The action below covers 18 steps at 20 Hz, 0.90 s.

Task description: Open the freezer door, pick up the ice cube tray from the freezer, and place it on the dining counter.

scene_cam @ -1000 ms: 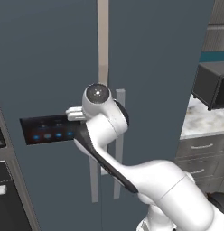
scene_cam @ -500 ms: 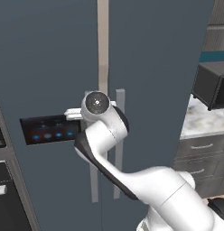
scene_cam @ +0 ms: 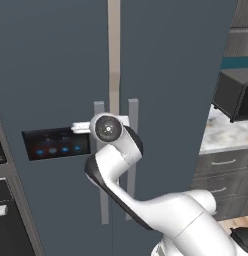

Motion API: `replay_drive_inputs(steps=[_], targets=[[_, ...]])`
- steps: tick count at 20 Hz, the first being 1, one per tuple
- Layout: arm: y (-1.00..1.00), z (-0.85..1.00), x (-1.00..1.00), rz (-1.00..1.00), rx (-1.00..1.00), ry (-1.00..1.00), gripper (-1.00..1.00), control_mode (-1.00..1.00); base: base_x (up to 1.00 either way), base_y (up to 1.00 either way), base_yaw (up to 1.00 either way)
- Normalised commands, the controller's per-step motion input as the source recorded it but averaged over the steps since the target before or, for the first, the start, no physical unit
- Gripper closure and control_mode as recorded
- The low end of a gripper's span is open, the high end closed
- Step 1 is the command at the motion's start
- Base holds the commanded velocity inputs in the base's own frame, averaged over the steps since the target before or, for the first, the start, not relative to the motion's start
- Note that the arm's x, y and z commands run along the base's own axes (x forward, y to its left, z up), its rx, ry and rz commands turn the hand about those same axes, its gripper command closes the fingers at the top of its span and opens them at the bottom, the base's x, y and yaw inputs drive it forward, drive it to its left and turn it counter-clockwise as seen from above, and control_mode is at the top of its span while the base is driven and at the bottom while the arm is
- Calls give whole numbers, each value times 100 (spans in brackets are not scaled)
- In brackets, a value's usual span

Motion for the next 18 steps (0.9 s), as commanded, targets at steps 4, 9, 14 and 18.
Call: replay_drive_inputs(steps=[4, 9, 14, 18], targets=[[0, 0, 17, 0, 0, -11, -100, -100, 0, 0, 0], [0, 0, 17, 2, 0, -9, -100, -100, 0, 0, 0], [0, 0, 7, 2, 0, -4, -100, -100, 0, 0, 0], [0, 0, 0, 0, 0, 0, -100, -100, 0, 0, 0]])
